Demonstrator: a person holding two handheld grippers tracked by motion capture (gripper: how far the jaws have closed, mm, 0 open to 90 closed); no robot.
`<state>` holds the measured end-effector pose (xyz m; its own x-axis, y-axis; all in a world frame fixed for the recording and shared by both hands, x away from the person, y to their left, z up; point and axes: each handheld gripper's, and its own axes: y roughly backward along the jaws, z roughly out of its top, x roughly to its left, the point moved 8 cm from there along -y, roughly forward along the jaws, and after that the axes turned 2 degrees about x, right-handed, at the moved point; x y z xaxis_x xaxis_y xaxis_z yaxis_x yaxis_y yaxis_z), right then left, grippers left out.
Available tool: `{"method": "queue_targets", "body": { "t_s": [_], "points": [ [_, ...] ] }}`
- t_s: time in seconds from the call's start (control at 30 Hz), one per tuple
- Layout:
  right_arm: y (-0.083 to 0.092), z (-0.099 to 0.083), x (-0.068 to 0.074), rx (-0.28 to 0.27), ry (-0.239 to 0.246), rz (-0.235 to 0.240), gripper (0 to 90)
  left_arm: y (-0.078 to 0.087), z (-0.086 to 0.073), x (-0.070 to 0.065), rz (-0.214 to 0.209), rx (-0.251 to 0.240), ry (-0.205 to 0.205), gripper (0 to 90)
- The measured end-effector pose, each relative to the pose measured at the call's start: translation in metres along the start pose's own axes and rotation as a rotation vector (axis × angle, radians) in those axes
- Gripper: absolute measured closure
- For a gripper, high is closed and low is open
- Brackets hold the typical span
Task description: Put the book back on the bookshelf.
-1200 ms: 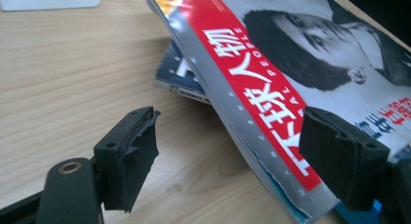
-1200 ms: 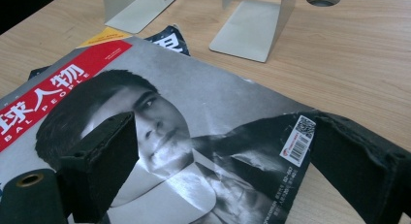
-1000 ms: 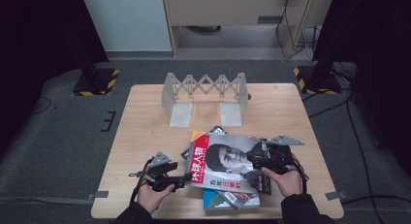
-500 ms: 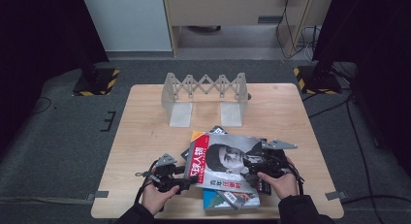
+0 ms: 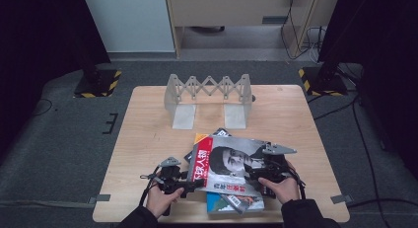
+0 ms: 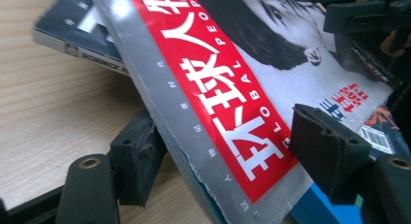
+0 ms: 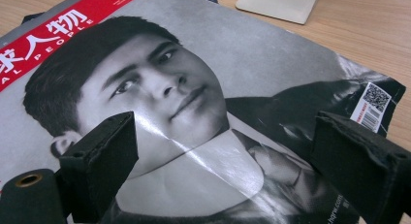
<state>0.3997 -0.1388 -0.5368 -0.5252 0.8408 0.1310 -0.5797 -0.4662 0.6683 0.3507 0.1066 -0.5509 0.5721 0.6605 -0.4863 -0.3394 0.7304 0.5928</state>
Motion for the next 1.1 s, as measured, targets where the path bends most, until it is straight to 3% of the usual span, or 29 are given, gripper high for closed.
{"method": "queue_targets", "body": {
  "t_s": [0.13,0.23,0.37,0.43,0.67,0.8,1.03,1.1],
  "points": [
    [-0.001,-0.001,0.0,-0.002,0.009,-0.005,9.7,0.0,0.0,0.0,-0.018,0.011,0.015,28.1],
    [-0.002,-0.001,0.0,-0.007,0.014,-0.011,9.0,0.006,0.002,-0.001,-0.015,0.016,0.021,33.6],
    [-0.004,-0.003,0.001,0.0,0.026,-0.02,8.4,0.02,0.012,-0.007,-0.061,-0.047,0.078,46.5],
    [-0.005,-0.004,0.001,-0.006,0.014,-0.017,7.9,0.023,0.018,-0.01,-0.077,-0.079,0.081,49.6],
    [-0.006,-0.004,0.002,-0.008,0.016,-0.009,7.9,0.006,0.023,-0.012,-0.11,-0.025,0.101,49.3],
    [-0.006,-0.004,0.002,-0.007,0.015,-0.007,7.9,0.0,0.027,-0.011,-0.109,-0.002,0.139,49.8],
    [-0.006,-0.004,0.002,-0.007,0.016,-0.008,7.9,-0.003,0.03,-0.013,-0.061,0.017,0.117,49.3],
    [-0.006,-0.004,0.002,-0.008,0.018,-0.009,8.0,-0.002,0.03,-0.014,-0.044,0.012,0.118,55.7]
  ]
}}
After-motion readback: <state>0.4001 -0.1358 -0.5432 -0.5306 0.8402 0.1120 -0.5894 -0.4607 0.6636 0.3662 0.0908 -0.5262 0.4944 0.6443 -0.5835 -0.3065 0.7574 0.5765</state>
